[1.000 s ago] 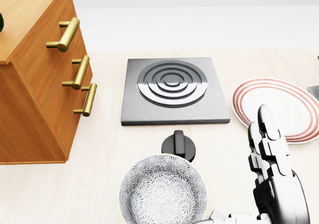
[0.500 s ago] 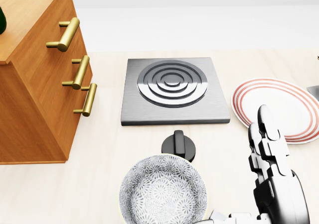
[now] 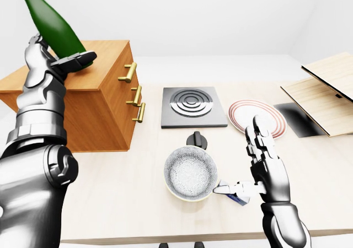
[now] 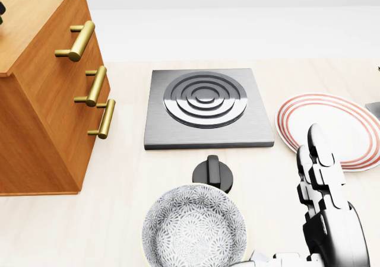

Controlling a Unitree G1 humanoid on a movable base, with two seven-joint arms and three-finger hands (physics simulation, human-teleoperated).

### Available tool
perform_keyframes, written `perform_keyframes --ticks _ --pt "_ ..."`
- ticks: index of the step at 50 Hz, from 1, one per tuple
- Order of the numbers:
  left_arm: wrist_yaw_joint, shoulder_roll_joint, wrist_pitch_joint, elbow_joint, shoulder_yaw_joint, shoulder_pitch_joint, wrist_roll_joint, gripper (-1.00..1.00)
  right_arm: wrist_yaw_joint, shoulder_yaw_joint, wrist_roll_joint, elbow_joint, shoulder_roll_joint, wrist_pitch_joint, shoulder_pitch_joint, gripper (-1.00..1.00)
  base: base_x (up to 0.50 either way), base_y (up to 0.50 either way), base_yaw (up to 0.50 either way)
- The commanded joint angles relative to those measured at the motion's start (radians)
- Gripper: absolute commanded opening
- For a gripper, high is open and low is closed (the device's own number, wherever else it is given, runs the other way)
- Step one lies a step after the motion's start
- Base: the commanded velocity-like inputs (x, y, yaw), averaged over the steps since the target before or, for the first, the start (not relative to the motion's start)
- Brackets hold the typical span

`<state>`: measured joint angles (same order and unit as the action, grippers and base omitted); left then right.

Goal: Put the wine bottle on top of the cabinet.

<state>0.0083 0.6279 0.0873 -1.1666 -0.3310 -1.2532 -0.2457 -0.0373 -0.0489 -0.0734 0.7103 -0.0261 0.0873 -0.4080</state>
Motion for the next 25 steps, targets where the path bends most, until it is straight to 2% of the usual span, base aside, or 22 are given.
perform_keyframes --ticks 1,16,21,25 --pt "0.013 -0.006 0.000 -0.101 0.045 0.034 -0.001 0.87 0.026 -0.022 0.006 -0.099 0.005 -0.034 -0.006 1.00 0.00 0.00 0.00" --pt "0.009 -0.010 0.000 -0.098 0.050 0.038 0.003 0.77 0.024 -0.022 0.007 -0.109 0.007 -0.045 -0.007 1.00 0.00 0.00 0.00" --pt "0.011 -0.013 0.000 -0.102 0.050 0.043 0.008 0.80 0.028 -0.029 0.000 -0.129 0.007 -0.055 -0.003 1.00 0.00 0.00 0.00" --pt "0.010 -0.014 0.000 -0.102 0.050 0.044 0.011 0.80 0.026 -0.026 0.006 -0.112 0.006 -0.044 -0.006 1.00 0.00 0.00 0.00"
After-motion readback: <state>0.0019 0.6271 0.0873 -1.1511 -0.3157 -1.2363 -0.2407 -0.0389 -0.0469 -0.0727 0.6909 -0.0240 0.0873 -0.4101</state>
